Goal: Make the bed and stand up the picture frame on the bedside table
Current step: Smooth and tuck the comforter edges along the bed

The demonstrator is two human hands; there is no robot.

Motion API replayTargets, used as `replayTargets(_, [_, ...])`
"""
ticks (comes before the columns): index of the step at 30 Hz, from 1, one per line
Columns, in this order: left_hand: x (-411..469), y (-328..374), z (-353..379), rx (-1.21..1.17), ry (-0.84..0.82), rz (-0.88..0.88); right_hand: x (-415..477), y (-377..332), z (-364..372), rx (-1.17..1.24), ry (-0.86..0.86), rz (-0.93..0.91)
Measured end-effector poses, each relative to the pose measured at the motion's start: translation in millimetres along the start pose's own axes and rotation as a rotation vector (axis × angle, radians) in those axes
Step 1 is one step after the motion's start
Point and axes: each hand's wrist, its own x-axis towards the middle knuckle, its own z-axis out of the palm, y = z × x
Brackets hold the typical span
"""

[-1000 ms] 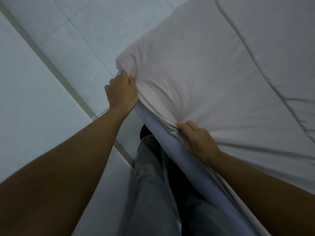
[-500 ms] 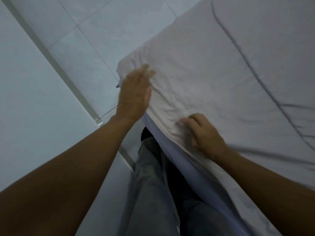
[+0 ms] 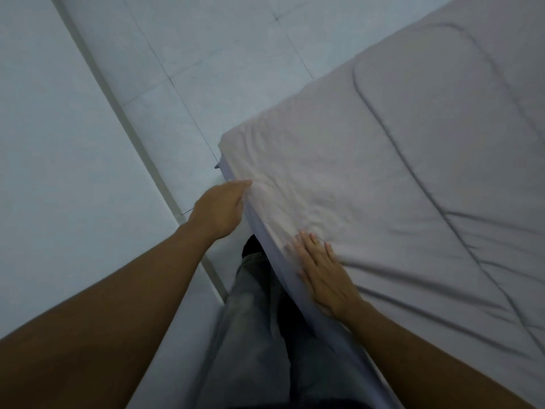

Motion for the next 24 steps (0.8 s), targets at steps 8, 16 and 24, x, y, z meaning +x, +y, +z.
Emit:
replayTargets(8, [-11, 48, -89, -0.223, 0.078, 0.014, 12, -23, -118, 0.076, 0.178, 0.14])
replayTargets(16, [62, 46, -185, -0.277, -0.076, 0.13, 105, -64, -205, 0.248, 0.321, 0.427])
replayTargets(24, [136, 20, -288, -0.063, -0.346, 0.141, 208, -114, -276, 0.463, 0.408, 0.633])
